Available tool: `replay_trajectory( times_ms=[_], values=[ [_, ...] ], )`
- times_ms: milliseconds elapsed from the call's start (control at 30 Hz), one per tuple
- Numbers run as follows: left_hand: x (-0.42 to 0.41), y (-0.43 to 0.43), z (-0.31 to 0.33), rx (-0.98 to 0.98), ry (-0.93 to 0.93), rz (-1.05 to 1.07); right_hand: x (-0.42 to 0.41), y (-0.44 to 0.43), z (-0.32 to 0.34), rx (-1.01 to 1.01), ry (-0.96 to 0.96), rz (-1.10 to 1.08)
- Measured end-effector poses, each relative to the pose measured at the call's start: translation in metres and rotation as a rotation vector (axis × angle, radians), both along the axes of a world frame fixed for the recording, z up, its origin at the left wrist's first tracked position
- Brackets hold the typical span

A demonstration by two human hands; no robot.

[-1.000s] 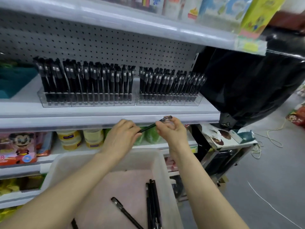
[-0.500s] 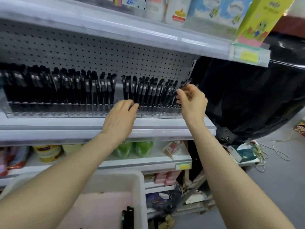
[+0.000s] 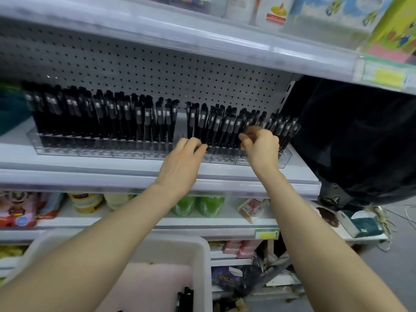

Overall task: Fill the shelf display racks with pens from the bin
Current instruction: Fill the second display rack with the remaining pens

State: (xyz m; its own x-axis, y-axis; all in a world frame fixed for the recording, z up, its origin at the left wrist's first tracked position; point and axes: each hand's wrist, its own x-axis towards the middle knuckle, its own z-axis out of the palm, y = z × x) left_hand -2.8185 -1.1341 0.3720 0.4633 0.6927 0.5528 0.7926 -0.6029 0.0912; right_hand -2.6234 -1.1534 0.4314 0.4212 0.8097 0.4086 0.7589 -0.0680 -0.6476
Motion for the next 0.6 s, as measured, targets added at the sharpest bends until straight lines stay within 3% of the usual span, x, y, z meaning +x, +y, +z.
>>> replay_trajectory(
  times_ms=[367,600],
  values=[
    [-0.052,-0.034,-0.012,-0.026,-0.063,-0.116,-0.036,-0.043,-0.03,0.143,0.139,-0.061],
    [-0.106,-0.076,-0.044,-0.038,-0.095,-0.14,-0.11,-0.098,-0.076,0.08,0.103,0.016]
  ],
)
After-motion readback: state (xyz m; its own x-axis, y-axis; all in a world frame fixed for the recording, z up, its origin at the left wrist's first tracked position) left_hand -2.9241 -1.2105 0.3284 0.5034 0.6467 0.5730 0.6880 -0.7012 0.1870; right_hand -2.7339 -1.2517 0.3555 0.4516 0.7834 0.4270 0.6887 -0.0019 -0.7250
